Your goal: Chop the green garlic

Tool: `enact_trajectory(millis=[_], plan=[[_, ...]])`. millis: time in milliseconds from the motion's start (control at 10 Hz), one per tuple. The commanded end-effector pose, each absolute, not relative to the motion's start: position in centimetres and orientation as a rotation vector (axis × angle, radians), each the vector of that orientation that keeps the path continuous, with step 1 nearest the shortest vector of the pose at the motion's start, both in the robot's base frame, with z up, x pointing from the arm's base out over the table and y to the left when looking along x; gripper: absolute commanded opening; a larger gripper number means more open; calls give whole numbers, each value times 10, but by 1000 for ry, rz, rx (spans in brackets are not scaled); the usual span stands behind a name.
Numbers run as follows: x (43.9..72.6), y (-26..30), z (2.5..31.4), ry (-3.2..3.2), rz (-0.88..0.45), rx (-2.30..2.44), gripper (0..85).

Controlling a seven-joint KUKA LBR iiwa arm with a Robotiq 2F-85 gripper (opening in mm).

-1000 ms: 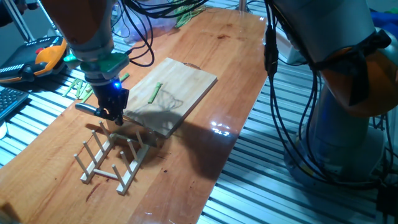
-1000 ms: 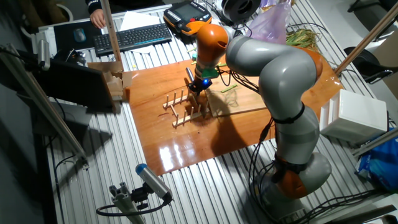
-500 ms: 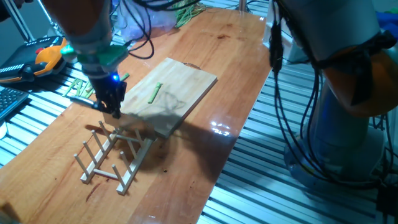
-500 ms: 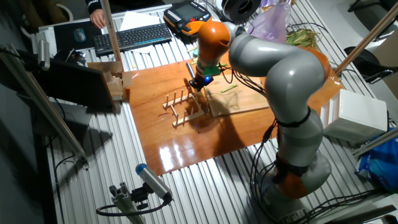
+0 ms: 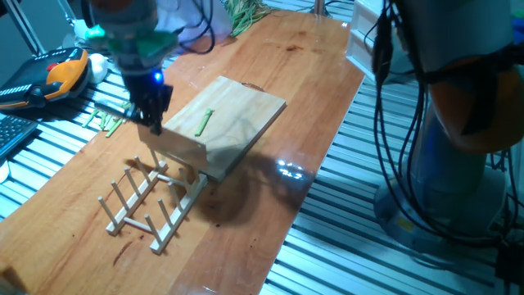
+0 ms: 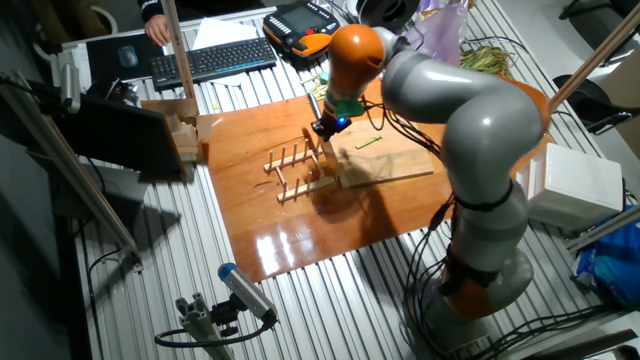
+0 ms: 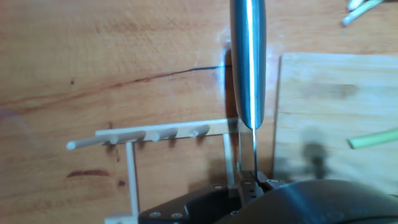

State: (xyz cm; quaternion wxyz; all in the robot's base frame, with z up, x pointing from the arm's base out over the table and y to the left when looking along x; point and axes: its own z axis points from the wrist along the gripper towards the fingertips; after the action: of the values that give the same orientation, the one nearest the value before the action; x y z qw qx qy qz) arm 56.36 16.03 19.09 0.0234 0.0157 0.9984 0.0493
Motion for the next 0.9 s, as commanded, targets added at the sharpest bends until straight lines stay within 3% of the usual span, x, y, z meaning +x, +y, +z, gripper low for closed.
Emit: enact_trajectory(millis=[0,800], plan=[[562,158,219,3088,163,57,0],[559,144,219,3090,79,-94,0]])
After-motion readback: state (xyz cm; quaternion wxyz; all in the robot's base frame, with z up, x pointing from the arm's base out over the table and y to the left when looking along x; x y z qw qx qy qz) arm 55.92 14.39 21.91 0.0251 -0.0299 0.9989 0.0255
